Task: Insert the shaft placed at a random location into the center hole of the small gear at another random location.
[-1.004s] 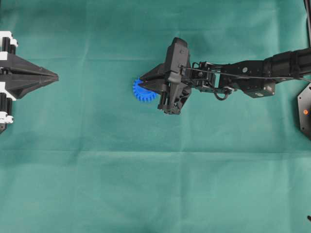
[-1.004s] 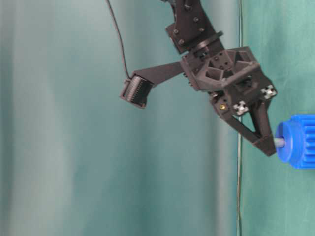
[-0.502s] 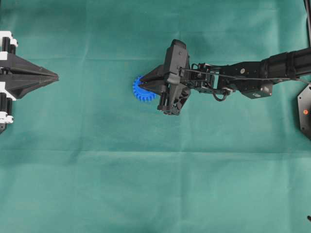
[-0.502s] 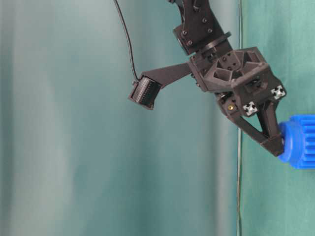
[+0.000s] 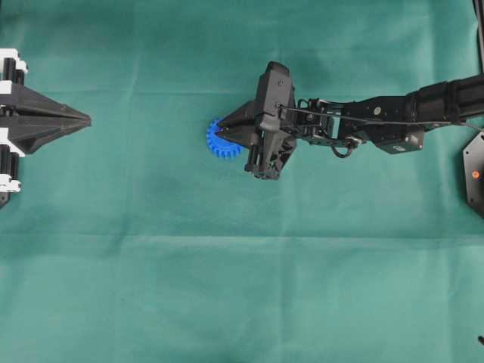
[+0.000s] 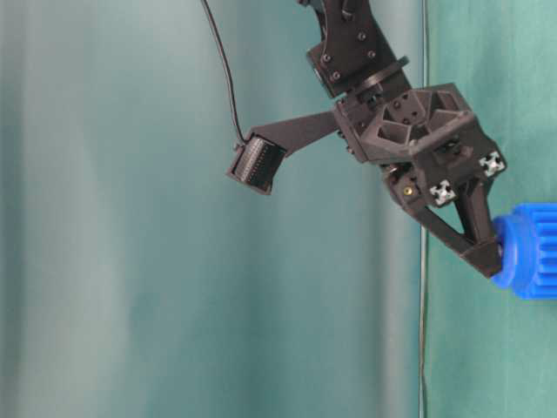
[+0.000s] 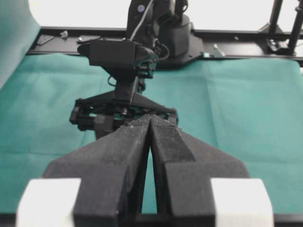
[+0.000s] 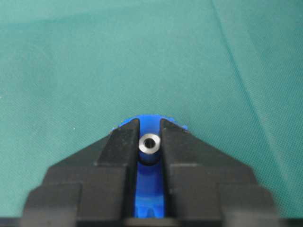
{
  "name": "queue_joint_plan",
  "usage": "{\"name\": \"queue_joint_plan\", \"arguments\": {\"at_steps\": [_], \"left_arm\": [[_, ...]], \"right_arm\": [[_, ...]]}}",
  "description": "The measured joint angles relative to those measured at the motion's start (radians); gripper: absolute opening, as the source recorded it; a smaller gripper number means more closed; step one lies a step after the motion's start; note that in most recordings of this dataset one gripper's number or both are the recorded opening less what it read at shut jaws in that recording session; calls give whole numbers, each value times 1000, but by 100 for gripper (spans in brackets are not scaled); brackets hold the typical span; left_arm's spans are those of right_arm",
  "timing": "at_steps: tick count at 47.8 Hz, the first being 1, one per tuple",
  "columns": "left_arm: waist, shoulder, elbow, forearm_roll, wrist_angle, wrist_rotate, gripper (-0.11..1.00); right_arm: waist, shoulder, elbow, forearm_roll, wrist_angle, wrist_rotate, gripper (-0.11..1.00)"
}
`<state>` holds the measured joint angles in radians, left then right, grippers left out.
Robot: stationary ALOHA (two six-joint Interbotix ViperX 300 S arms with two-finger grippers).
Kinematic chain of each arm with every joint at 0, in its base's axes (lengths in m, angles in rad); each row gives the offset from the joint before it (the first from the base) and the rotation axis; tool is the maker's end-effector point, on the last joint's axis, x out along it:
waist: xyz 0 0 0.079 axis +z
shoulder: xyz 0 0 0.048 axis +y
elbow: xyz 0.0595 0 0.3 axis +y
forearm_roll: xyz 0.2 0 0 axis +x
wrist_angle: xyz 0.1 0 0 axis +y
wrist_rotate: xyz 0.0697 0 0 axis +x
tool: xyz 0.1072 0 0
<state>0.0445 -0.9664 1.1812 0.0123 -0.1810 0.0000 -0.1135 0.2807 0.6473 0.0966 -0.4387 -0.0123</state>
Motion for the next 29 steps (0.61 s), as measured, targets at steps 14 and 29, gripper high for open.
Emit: {"name": "queue_joint_plan", "arguments": {"at_steps": [14, 29], "left_arm": [[0, 0, 0, 0, 0, 0, 0], [0, -2, 0, 0, 5, 0, 0]], "right_arm": [[2, 0, -6, 0, -2, -2, 81], [2, -98, 11, 2, 40, 0, 78]]}}
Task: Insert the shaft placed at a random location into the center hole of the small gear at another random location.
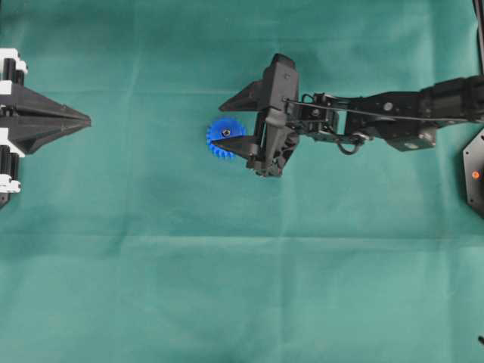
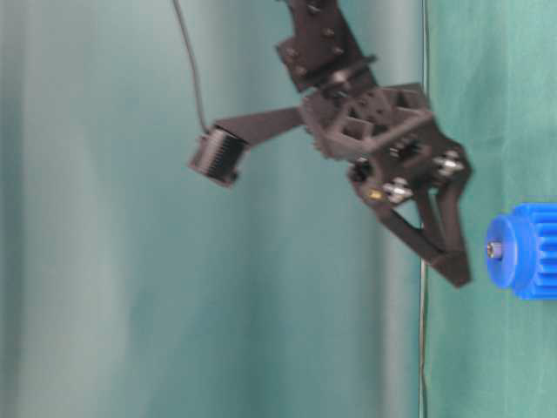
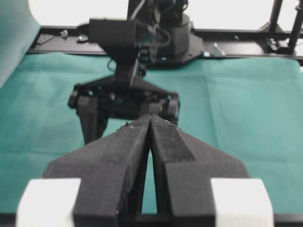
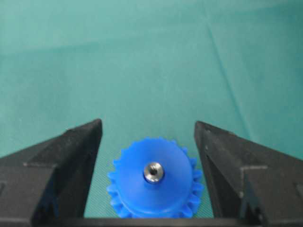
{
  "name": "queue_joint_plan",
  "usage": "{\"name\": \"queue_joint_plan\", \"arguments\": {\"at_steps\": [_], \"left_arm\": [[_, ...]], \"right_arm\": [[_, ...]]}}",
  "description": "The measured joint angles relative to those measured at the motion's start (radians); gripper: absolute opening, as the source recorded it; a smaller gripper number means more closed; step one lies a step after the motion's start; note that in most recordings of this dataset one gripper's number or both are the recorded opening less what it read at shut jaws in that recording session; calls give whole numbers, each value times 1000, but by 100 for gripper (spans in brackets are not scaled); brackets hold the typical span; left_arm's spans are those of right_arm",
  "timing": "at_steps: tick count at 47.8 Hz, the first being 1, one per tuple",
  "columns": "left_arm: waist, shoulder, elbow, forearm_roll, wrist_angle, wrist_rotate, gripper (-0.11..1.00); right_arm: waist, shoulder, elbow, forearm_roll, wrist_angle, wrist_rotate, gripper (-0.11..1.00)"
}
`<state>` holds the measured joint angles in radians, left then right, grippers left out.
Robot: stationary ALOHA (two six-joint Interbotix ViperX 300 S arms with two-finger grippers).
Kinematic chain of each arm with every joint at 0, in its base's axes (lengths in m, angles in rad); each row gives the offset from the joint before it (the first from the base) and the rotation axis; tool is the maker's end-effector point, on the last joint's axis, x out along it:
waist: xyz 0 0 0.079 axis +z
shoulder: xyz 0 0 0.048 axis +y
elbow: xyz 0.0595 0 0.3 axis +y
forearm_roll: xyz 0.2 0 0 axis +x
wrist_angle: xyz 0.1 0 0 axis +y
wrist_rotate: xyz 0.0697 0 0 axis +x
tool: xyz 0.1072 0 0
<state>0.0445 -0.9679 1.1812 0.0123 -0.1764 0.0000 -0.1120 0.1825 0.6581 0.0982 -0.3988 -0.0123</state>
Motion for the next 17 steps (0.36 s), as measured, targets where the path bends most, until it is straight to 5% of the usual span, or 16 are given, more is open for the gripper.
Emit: {"name": "queue_joint_plan", "arguments": {"at_steps": [17], "left_arm": [[0, 0, 0, 0, 2, 0, 0]], "right_arm": [[0, -130, 61, -2, 15, 0, 78]]}}
